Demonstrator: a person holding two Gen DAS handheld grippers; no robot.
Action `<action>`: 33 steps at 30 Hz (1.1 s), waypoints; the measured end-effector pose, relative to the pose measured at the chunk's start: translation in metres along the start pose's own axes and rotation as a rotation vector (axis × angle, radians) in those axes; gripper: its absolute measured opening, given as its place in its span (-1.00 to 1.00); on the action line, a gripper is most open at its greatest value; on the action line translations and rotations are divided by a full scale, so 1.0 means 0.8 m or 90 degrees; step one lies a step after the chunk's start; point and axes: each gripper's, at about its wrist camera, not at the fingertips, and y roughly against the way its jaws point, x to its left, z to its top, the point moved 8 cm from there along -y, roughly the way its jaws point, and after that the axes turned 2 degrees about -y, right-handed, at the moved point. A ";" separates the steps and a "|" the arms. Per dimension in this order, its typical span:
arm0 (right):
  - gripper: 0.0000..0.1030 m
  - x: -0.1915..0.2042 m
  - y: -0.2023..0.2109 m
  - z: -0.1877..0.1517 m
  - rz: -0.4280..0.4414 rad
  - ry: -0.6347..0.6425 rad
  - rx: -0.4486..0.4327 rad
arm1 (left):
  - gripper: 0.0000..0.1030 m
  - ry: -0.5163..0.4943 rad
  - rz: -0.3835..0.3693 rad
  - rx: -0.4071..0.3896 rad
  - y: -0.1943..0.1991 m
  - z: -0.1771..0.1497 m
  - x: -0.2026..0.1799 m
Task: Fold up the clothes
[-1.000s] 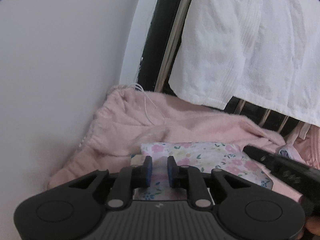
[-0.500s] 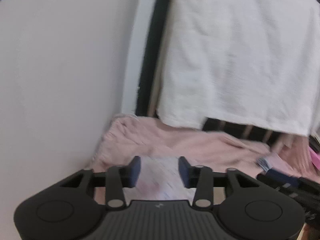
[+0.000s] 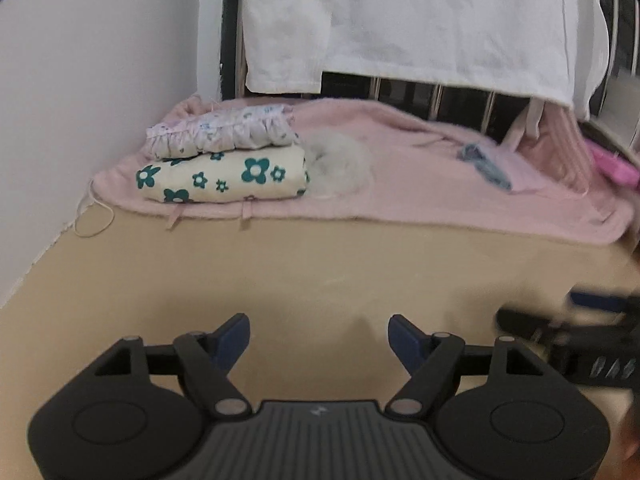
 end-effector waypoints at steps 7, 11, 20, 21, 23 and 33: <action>0.99 -0.004 -0.010 -0.012 -0.047 0.032 0.013 | 0.47 -0.013 0.000 -0.006 0.003 -0.016 -0.006; 0.99 -0.003 -0.022 -0.022 -0.071 0.024 0.041 | 0.51 0.009 0.011 0.004 -0.002 -0.019 0.002; 0.99 0.002 -0.021 -0.029 -0.090 0.007 0.047 | 0.67 -0.014 0.017 0.010 -0.006 -0.022 -0.004; 0.99 0.002 -0.020 -0.029 -0.093 0.006 0.047 | 0.67 -0.014 0.019 0.010 -0.006 -0.022 -0.004; 0.99 0.001 -0.018 -0.030 -0.095 0.004 0.046 | 0.69 -0.014 0.022 0.010 -0.007 -0.022 -0.004; 0.99 0.007 -0.001 -0.044 -0.097 -0.001 0.045 | 0.92 -0.001 0.037 0.014 0.025 -0.050 -0.002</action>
